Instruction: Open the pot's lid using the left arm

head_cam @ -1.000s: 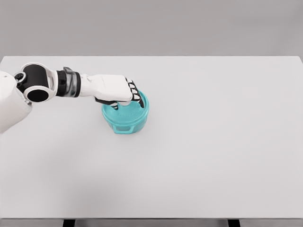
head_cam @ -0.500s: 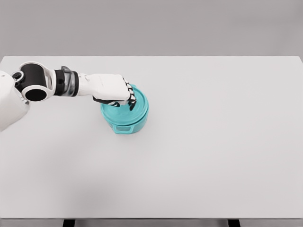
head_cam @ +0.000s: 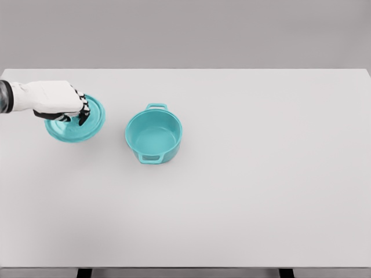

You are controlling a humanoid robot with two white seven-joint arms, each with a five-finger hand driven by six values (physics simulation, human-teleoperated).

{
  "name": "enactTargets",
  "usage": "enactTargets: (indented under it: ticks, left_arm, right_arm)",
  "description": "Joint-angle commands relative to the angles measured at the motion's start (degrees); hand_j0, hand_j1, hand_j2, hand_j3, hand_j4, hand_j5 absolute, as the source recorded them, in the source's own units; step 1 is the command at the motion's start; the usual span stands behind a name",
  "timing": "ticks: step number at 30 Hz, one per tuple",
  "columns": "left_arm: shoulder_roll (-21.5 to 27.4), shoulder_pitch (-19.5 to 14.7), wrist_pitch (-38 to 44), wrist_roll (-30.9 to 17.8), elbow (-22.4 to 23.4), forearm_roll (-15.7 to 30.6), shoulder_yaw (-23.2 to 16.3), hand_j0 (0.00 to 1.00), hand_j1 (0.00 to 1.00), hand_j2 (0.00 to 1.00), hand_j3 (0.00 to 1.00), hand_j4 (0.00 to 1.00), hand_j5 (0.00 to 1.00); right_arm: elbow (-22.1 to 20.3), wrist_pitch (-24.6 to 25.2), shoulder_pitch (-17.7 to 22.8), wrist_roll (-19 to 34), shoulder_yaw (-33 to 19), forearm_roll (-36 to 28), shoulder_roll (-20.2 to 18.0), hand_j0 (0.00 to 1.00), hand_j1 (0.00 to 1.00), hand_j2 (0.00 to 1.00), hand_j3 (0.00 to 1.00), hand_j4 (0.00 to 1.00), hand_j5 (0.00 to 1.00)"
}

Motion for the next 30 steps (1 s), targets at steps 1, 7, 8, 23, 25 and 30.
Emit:
enactTargets:
  ticks: [1,7,8,23,25,30]
  left_arm:
    - [2.56,0.0,0.18,0.04,0.23,0.18,0.36,0.45,0.45,0.45,0.45,0.45,0.45]
    - [1.68,0.44,0.18,0.04,0.23,0.62,0.45,1.0,1.0,1.0,1.0,1.0,1.0]
    - [1.59,0.44,0.18,0.04,0.23,0.62,0.45,1.0,1.0,1.0,1.0,1.0,1.0]
    - [-7.8,-0.09,0.18,0.04,21.65,13.72,2.99,1.0,1.0,1.0,1.0,1.0,1.0]
    - [-9.57,-0.79,0.18,0.04,27.03,13.71,3.52,1.0,1.0,1.0,1.0,1.0,1.0]
    - [-11.5,-1.23,0.18,0.04,31.17,13.45,5.37,1.0,1.0,1.0,1.0,1.0,1.0]
  right_arm:
    - [0.0,0.03,0.0,0.01,0.0,0.0,-0.01,1.0,1.0,1.0,1.0,1.0,1.0]
    - [0.0,-0.05,0.0,0.01,0.0,0.0,-0.01,1.0,1.0,1.0,1.0,1.0,1.0]
    - [0.0,-0.05,0.0,0.01,0.0,0.0,-0.01,1.0,1.0,1.0,1.0,1.0,1.0]
    - [0.0,-0.05,0.0,0.01,0.0,0.0,-0.01,1.0,1.0,1.0,1.0,1.0,1.0]
    - [0.0,0.03,0.0,0.01,0.0,0.0,-0.01,1.0,1.0,1.0,1.0,1.0,1.0]
    - [0.0,0.03,0.0,0.01,0.0,0.0,-0.01,1.0,1.0,1.0,1.0,1.0,1.0]
